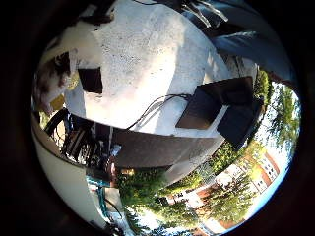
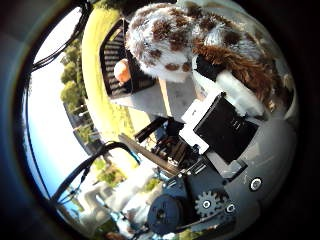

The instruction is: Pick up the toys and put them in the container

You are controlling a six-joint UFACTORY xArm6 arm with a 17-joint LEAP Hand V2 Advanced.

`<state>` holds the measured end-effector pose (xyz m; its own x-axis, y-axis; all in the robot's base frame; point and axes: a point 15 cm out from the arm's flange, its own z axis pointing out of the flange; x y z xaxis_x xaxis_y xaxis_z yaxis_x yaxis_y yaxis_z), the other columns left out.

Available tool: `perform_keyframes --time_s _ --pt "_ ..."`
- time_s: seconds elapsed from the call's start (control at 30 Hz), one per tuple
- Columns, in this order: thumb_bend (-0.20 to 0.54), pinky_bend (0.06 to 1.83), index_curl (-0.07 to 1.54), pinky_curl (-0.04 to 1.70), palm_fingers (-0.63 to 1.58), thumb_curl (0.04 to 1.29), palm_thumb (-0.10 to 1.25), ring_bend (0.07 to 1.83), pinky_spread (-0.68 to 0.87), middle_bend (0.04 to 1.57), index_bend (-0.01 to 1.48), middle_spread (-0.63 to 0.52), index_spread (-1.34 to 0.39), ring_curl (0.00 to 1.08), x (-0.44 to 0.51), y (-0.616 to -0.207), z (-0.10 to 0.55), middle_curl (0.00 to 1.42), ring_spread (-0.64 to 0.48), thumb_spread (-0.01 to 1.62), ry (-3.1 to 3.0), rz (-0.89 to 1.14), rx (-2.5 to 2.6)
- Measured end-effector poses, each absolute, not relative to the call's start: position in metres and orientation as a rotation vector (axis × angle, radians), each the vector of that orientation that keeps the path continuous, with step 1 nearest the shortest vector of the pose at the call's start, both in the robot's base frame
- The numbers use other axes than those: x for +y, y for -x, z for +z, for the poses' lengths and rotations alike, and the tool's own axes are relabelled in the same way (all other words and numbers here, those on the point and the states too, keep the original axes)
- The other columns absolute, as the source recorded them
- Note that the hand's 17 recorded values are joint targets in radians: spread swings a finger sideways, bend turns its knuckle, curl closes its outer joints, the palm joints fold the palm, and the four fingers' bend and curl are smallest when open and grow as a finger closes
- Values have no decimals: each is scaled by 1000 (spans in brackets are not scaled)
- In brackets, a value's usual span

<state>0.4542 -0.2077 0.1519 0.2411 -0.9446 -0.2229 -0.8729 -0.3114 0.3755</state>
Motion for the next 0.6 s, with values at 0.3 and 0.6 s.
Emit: perform_keyframes --time_s 0.3,0.6 --pt "-14 1642 822 808 765 709 1019 1498 142 1272 634 -256 -1138 887 -78 -445 246 1109 -141 1127 -2522 -805 -1592" --pt "-14 1688 1055 848 707 751 1009 1553 124 1328 605 -246 -1199 891 59 -473 258 1126 -144 1123 -2590 -726 -1519"
